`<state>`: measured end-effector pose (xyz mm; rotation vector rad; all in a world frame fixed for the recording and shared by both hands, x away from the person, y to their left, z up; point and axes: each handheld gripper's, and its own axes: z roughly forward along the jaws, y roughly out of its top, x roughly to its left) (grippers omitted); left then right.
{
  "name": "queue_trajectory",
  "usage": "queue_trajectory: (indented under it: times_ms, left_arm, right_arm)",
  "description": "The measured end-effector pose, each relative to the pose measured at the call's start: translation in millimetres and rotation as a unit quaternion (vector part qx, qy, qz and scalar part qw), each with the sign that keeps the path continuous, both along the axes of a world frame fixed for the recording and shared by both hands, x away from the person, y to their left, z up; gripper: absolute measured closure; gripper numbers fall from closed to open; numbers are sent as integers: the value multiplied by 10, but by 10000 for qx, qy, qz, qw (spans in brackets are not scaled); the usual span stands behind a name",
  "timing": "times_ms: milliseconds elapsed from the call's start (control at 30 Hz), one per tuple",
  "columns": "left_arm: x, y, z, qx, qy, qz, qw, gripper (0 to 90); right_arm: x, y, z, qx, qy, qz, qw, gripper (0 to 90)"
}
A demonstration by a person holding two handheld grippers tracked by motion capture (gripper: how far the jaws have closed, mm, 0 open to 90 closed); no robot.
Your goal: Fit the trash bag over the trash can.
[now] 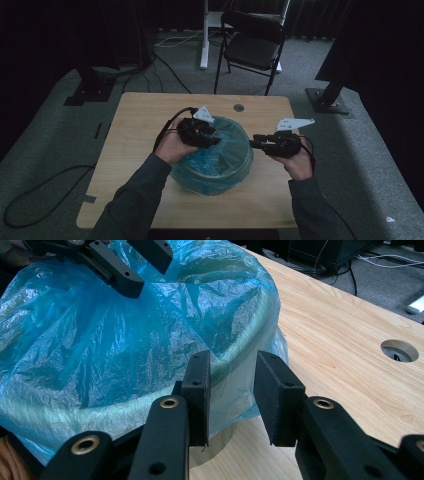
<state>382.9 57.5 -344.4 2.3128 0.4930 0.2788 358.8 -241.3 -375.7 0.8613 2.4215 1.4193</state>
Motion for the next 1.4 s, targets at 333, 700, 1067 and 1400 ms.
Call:
queue_trajectory:
  times_ms: [333,700,1067,1400]
  left_arm:
    - [55,-168,-13,217,21,-92,9997,563]
    - [112,-351,-60,388,89,-175,9991,563]
    - [171,-533,-112,567,166,-268,9979,562]
    - [189,-585,-179,768,146,-222,9967,562]
  right_arm:
    - [-2,-1,-2,1,2,4,10000,676]
    - [1,-4,-6,7,10,16,10000,676]
    - [-1,-6,-12,9,16,22,10000,676]
    - [-3,-5,-12,-2,9,15,10000,676]
